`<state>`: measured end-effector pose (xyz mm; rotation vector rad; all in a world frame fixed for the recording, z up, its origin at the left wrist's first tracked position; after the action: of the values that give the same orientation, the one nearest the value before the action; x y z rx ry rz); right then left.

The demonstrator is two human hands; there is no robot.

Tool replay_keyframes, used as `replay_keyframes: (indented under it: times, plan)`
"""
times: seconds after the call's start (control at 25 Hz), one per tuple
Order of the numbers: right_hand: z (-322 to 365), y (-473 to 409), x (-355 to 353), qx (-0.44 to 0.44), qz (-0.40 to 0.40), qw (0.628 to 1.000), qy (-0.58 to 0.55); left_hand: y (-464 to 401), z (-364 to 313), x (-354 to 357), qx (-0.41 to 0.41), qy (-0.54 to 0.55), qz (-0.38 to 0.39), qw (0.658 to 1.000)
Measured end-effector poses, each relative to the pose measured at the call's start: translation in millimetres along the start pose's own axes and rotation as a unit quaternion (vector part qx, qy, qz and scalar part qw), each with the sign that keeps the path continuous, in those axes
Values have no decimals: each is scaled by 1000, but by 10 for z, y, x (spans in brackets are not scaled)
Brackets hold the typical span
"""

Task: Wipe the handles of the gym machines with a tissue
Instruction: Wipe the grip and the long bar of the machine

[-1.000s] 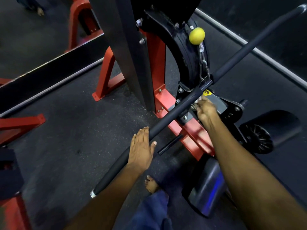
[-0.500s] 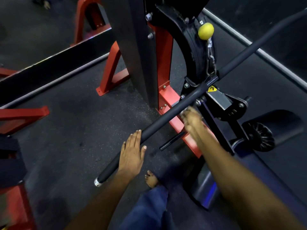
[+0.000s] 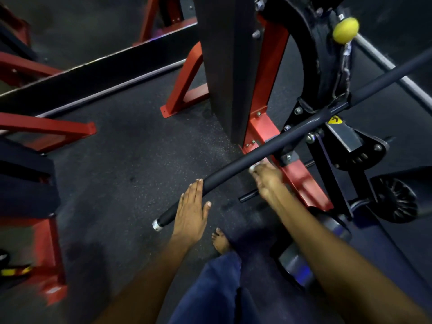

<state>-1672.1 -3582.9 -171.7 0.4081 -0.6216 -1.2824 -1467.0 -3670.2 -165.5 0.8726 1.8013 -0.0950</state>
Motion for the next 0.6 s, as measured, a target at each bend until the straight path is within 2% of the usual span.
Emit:
replay_keyframes:
  times: [0.08, 0.2, 0.32, 0.36, 0.48, 0.6]
  plan:
    - [-259, 222, 188, 28, 50, 998, 19, 4, 5, -6, 2, 2, -7, 1000]
    - [45, -76, -15, 9, -5, 999, -34, -12, 4, -15, 6, 13, -15, 1000]
    - [316, -232, -183, -48, -62, 994, -76, 48, 231, -19, -70, 72, -18, 995]
    - [191, -121, -120, -47, -54, 996, -51, 77, 322, -6, -90, 73, -17, 993]
    - [-511, 407, 285, 24, 48, 999, -1, 127, 438, 28, -79, 20, -18, 997]
    - [-548, 392, 323, 52, 46, 997, -18, 108, 462, 2, -72, 28, -20, 997]
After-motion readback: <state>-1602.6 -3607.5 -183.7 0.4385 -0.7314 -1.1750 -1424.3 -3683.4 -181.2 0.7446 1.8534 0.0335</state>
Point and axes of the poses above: each hand's wrist, its own y-axis away from the middle knuckle, its own x-axis out of the palm, z = x × y, the point moved 7 cm from there along -y, towards the middle knuckle, and after that the axes turned 10 degrees about -x, right-handed, at the moved point
